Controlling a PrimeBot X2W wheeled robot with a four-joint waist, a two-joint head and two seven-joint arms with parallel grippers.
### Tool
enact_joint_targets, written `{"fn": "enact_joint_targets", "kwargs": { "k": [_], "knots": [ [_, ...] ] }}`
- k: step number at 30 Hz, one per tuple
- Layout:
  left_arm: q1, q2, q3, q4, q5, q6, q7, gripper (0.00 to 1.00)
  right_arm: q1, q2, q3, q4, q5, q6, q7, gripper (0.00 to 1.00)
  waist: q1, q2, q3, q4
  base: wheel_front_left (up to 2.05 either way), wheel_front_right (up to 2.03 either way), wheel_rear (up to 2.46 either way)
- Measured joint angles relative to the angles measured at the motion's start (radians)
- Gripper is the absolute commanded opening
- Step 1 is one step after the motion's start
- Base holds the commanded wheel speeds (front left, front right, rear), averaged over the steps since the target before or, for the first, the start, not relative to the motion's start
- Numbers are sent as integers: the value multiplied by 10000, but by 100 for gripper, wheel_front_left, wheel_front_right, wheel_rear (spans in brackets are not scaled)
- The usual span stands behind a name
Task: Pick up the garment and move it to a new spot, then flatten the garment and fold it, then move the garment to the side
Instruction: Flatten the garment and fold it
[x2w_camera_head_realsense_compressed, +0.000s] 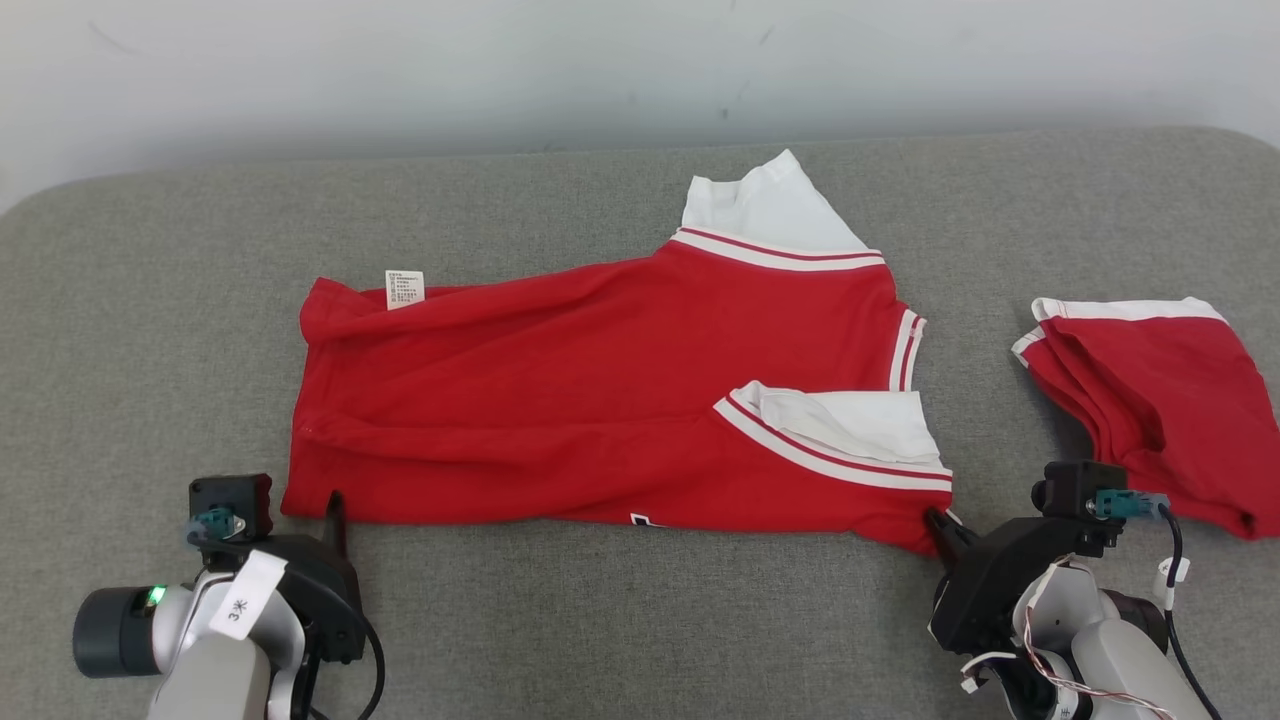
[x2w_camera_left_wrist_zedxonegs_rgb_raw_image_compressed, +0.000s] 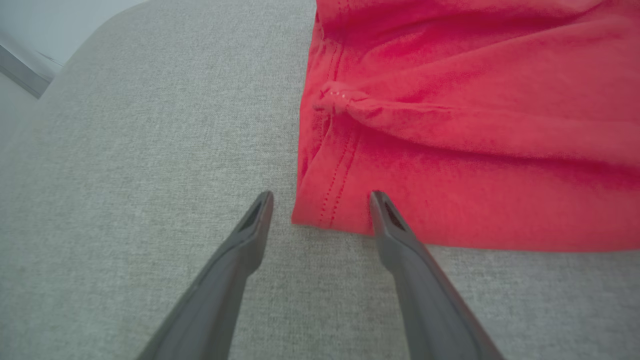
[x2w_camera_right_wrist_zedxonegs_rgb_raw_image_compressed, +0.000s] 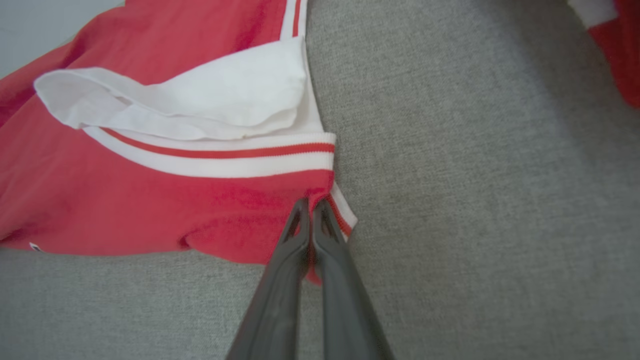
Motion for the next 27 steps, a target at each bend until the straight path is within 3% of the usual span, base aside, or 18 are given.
{"fn": "enact_joint_targets", "kwargs": {
  "k": [3, 12, 15, 18, 20, 21, 22, 23, 26, 27],
  "knots": [
    [-12, 27, -2, 52, -38, -21, 2, 96, -11, 8, 25, 35, 0, 0, -2, 0, 0, 0, -11, -31, 0, 0, 0],
    [-432, 4, -10, 242, -104, -107, 50, 100, -21, 25, 67, 88, 0, 33, -6, 0, 0, 0, 17, -123, 0, 0, 0],
    [-471, 50, 0, 384, -104, -107, 194, 92, -101, 40, 151, 140, 0, 59, -6, 0, 0, 0, 39, -193, 0, 0, 0],
    [-548, 69, -13, 510, -104, -184, 288, 80, -202, 59, 167, 194, 0, 59, -6, 0, 0, -1, 76, -262, 0, 0, 0],
    [-580, 65, -44, 550, -102, -192, 290, 60, -207, 67, 159, 205, 2, 61, -12, 0, 0, 0, 102, -291, 0, 0, 0],
    [-583, 65, -52, 575, -102, -192, 299, 44, -208, 71, 157, 207, 2, 61, -12, 0, 0, 0, 113, -300, 0, 0, 0],
    [-586, 67, -58, 596, -102, -194, 351, 38, -208, 73, 153, 205, 2, 63, -13, 0, 0, -1, 124, -306, 0, 0, 0],
    [-593, 67, -69, 619, -102, -197, 360, 25, -208, 73, 148, 207, 2, 73, -13, 0, 0, 0, 135, -311, 0, 0, 0],
    [-603, 65, -94, 667, -102, -274, 380, 13, -218, 73, 134, 207, 2, 73, -19, 0, 0, 0, 169, -315, 0, 0, 0],
    [-607, 67, -94, 679, -102, -274, 393, 5, -221, 73, 128, 211, 4, 73, -25, 0, 0, -1, 178, -314, 0, 0, 0]
  ]
}}
